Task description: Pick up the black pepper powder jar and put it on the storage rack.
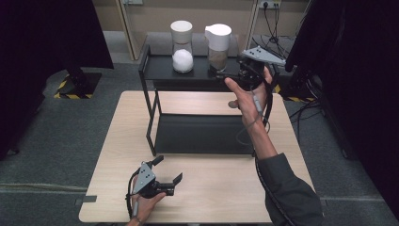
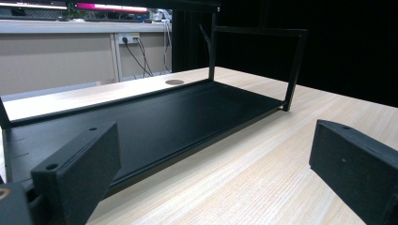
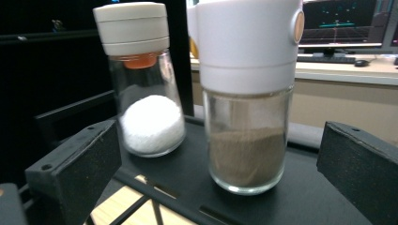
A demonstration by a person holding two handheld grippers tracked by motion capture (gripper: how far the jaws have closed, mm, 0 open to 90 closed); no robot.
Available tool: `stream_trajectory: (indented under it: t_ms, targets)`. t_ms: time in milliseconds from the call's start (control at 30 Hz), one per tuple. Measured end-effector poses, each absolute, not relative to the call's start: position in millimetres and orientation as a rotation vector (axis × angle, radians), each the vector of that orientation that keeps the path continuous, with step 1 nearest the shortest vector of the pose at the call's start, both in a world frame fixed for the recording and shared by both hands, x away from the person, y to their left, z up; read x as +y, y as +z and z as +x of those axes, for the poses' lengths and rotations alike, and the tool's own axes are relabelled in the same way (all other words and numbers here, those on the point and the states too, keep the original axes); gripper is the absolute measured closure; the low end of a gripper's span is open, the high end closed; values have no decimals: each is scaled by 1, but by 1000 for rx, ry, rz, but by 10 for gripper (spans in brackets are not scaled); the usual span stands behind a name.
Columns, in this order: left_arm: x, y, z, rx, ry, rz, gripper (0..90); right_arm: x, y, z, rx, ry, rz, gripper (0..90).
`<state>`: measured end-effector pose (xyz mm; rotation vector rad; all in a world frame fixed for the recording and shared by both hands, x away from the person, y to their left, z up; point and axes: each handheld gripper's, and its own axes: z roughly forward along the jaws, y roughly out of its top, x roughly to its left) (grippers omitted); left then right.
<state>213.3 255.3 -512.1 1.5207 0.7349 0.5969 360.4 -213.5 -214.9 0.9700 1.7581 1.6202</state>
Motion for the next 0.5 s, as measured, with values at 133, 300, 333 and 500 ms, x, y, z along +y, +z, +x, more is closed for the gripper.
stream_trajectory:
  t_ms: [133,300,333,500]
  targets:
    - [255,-512,213,736,597,1521,20,-221,-223,354,1767,1642,964,4]
    - [255,-512,213,735,600,1521,20,-227,-239,345,1774,1661,949,4]
    - [255,-512,213,735,599,1521,20,-229,-242,344,1776,1660,946,4]
    - [255,-512,213,736,599,1521,20,-236,-254,337,1779,1671,938,4]
